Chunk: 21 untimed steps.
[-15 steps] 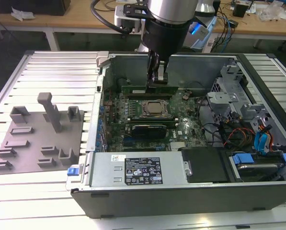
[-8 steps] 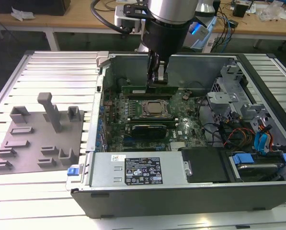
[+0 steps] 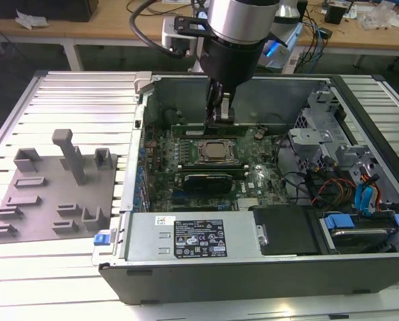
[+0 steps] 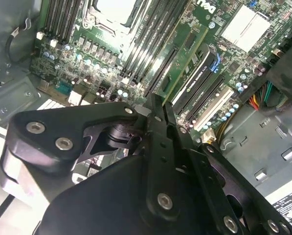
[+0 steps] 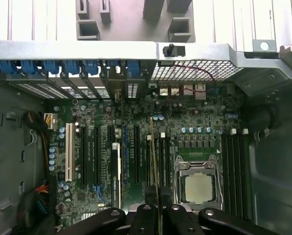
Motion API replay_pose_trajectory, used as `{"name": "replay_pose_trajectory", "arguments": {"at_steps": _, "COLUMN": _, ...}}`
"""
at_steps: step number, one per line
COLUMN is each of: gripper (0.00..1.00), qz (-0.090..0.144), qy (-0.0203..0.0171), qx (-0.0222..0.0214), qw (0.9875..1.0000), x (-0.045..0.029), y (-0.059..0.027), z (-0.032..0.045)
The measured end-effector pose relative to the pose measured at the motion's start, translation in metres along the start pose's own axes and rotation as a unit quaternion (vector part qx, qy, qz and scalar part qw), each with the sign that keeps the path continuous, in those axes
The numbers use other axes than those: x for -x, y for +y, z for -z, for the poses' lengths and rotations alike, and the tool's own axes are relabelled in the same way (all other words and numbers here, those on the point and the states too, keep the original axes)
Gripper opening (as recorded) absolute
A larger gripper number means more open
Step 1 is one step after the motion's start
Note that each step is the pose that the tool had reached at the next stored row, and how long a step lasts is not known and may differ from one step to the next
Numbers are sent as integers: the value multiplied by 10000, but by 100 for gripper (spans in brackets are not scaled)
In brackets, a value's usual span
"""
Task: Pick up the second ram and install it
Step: 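Insert the second ram into the second slot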
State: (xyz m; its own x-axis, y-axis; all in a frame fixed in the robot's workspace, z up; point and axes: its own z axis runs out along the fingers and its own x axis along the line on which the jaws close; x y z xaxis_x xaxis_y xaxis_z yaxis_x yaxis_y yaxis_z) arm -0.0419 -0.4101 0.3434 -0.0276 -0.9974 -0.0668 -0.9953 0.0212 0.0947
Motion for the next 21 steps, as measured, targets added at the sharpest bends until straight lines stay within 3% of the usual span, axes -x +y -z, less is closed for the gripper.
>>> {"name": "replay_pose_trajectory", "arguments": {"at_steps": 9, "gripper": 11, "qz": 0, "qy": 0, "qx": 0, "qw": 10000, "x": -5, "y": -20, "z": -79}}
{"name": "replay_pose_trajectory", "arguments": {"at_steps": 17, "gripper": 11, "qz": 0, "qy": 1, "qx": 2, "qw": 10000, "x": 0, "y": -106, "z": -217}}
{"name": "replay_pose_trajectory", "arguments": {"at_steps": 21, "gripper": 11, "qz": 0, "qy": 0, "qx": 2, "qw": 10000, "x": 3, "y": -120, "z": -245}}
